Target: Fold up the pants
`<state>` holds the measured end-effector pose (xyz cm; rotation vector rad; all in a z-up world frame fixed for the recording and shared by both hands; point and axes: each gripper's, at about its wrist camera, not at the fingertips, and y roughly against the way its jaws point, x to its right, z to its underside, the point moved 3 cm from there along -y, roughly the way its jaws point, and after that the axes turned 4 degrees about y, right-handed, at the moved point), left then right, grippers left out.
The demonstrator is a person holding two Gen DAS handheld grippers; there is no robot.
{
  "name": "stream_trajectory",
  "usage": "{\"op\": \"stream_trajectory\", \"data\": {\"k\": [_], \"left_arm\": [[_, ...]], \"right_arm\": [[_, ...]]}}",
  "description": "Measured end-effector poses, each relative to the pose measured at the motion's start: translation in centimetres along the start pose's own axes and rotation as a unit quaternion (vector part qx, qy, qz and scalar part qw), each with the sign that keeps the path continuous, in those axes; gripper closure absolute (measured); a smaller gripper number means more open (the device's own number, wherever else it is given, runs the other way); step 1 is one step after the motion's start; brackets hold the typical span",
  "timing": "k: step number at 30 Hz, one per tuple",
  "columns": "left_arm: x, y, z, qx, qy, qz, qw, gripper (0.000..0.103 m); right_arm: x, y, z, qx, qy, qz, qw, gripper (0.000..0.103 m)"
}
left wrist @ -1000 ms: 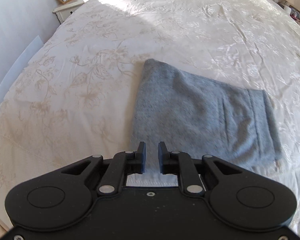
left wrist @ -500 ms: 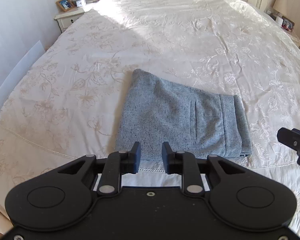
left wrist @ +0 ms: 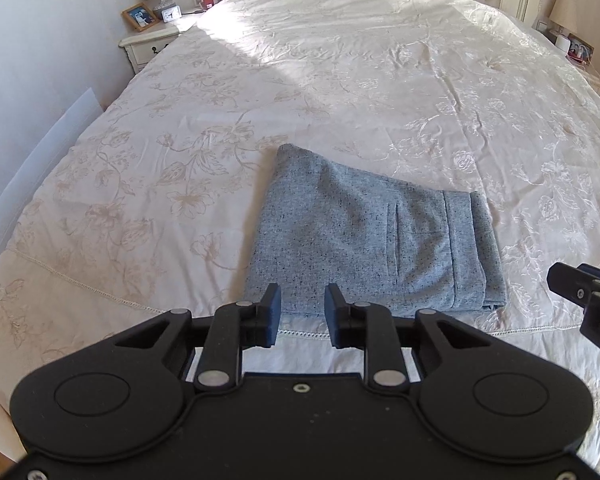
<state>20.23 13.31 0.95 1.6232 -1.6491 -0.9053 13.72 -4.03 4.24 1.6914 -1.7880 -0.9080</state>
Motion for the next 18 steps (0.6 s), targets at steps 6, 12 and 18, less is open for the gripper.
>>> {"op": "stream_trajectory", "data": {"k": [6, 12, 18], "left_arm": [[-0.42, 0.14, 0.26, -0.002, 0.005, -0.003, 1.0, 0.069], [-0.62, 0.31, 0.54, -0.005, 0.006, -0.001, 1.0, 0.069], [-0.62, 0.51, 0.6, -0.003, 0.003, 0.001, 1.0, 0.069]], "right_arm": [[-0.28, 0.01, 0.27, -0.004, 0.004, 0.0, 1.0, 0.075], [-0.52, 0.13, 0.4, -0.006, 0.007, 0.0, 1.0, 0.075], [-0.54, 0.26, 0.49, -0.005, 0.008, 0.001, 1.0, 0.075]]}}
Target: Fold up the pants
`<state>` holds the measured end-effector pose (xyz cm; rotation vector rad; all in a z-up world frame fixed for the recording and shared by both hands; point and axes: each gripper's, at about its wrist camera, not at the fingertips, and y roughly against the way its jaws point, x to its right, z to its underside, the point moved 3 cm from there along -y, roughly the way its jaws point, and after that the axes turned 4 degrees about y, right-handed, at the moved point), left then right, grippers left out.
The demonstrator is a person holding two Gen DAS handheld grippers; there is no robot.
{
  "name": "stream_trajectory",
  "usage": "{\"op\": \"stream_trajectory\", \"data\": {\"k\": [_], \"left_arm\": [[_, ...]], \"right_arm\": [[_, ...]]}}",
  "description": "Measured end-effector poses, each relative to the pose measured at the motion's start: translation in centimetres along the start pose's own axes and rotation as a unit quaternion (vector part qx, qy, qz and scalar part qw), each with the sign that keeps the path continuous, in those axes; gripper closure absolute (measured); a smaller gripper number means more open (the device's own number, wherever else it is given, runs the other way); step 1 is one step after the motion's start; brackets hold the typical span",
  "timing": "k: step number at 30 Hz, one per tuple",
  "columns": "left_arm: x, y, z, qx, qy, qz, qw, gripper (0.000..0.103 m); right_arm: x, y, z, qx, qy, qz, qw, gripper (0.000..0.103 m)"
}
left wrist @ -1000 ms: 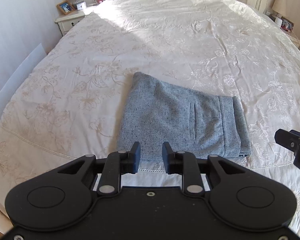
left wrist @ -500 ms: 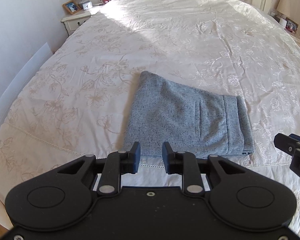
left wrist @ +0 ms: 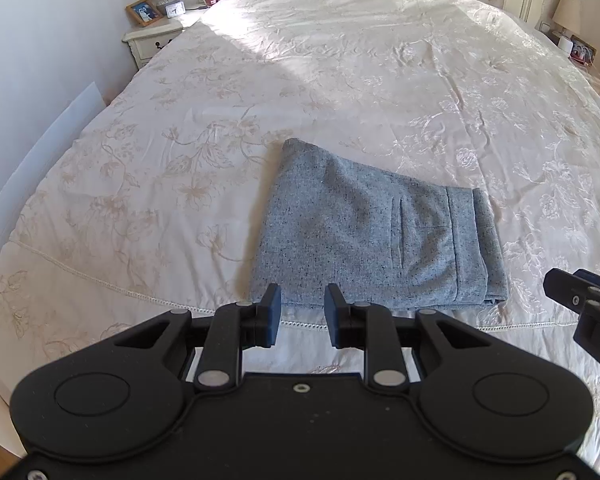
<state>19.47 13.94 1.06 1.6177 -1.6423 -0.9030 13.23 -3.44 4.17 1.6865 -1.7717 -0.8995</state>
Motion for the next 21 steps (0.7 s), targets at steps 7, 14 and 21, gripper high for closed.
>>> {"op": "stream_trajectory", "data": {"k": [7, 14, 21], "left_arm": [[0.01, 0.34, 0.03, 0.003, -0.004, 0.003, 1.0, 0.069], [0.11, 0.51, 0.01, 0.004, -0.014, 0.01, 0.9999, 0.069], [0.12, 0.61, 0.0, 0.006, -0.015, 0.011, 0.9998, 0.069]], "right_arm": [[-0.05, 0.3, 0.29, 0.0, 0.001, 0.006, 1.0, 0.075], [-0.24, 0.57, 0.33, 0.001, -0.003, 0.013, 1.0, 0.075], [-0.3, 0.74, 0.41, 0.002, -0.002, 0.014, 1.0, 0.075]]}}
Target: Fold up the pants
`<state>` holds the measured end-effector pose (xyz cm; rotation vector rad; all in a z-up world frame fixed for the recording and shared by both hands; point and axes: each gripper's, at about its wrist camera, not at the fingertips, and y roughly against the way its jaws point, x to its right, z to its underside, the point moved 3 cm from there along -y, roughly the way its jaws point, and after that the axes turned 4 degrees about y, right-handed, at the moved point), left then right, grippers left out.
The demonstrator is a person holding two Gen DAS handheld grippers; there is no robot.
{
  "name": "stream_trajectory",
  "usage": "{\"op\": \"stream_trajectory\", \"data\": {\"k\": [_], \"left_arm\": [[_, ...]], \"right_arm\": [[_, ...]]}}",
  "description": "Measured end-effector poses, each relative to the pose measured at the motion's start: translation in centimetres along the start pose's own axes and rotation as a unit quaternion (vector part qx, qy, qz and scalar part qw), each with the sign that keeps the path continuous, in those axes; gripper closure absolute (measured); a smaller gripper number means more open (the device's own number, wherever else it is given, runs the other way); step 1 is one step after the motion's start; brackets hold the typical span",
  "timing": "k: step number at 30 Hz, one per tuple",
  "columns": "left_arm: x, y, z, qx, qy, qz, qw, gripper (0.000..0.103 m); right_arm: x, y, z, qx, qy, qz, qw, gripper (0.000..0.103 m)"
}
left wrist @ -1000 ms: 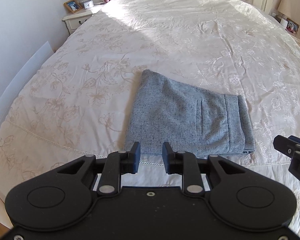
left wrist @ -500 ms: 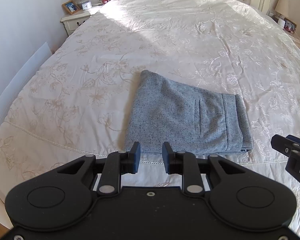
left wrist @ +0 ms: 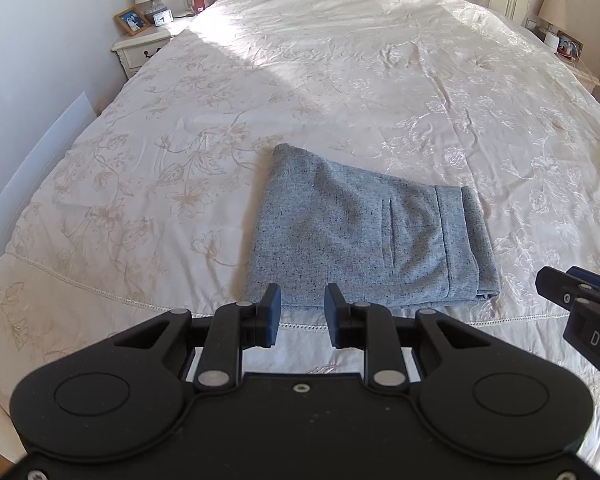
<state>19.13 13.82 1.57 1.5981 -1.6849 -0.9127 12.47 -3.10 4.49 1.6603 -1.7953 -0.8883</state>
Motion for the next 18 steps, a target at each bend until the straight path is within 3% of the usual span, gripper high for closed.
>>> {"op": "stream_trajectory", "data": {"k": [18], "left_arm": [[0.08, 0.28, 0.09, 0.002, 0.0, -0.003, 1.0, 0.069]], "right_arm": [[0.11, -0.04, 0.01, -0.004, 0.004, -0.005, 1.0, 0.075]]}}
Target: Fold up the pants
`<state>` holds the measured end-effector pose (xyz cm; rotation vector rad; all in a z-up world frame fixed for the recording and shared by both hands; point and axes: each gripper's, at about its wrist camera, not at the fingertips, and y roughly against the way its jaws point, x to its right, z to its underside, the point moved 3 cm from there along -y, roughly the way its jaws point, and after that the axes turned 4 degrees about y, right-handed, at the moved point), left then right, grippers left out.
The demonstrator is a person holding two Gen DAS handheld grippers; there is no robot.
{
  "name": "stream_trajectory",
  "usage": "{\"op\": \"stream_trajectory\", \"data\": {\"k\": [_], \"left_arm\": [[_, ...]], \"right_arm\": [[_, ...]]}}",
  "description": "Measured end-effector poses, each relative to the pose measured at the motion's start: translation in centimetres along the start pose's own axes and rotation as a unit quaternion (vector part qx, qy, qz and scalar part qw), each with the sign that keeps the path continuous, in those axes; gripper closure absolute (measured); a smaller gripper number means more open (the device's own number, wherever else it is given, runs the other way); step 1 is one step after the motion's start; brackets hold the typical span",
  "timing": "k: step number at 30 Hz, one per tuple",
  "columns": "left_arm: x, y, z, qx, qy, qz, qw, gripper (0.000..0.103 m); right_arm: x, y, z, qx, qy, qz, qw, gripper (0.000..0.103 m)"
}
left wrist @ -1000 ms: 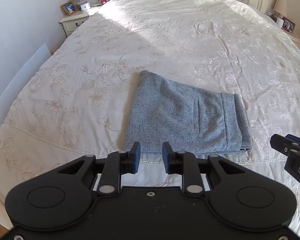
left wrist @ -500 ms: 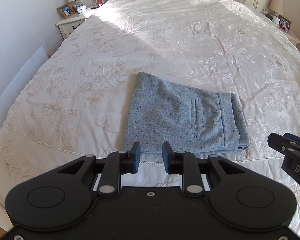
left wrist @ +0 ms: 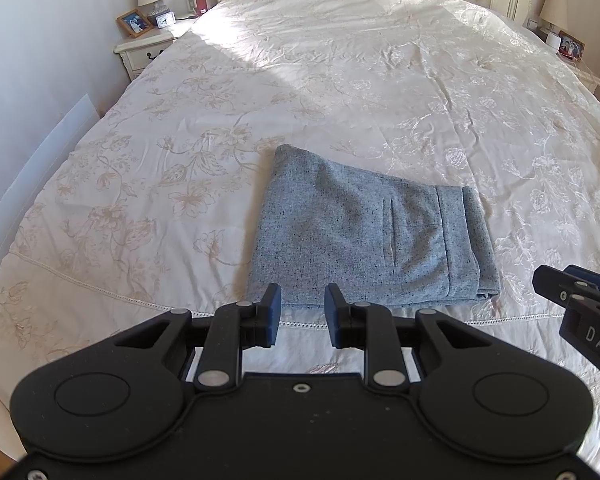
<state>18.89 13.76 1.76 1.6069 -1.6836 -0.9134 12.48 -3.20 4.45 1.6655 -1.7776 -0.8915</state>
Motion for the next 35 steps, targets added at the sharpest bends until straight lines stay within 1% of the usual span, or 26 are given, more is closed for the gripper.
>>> {"op": "stream_trajectory", "data": {"k": [10, 29, 35], "left_arm": [[0.01, 0.18, 0.12, -0.001, -0.004, -0.003, 1.0, 0.069], [0.13, 0.21, 0.2, -0.001, -0.006, -0.005, 1.0, 0.069], [0.11, 0.16, 0.27, 0.0, -0.006, 0.001, 1.0, 0.069]], "right_arm": [[0.36, -0.46, 0.36, -0.021, -0.001, 0.025, 0.999, 0.075], [0.52, -0.67, 0.38, -0.028, -0.004, 0.024, 0.999, 0.075], [0.53, -0.72, 0.38, -0.028, -0.004, 0.023, 0.999, 0.075]]}}
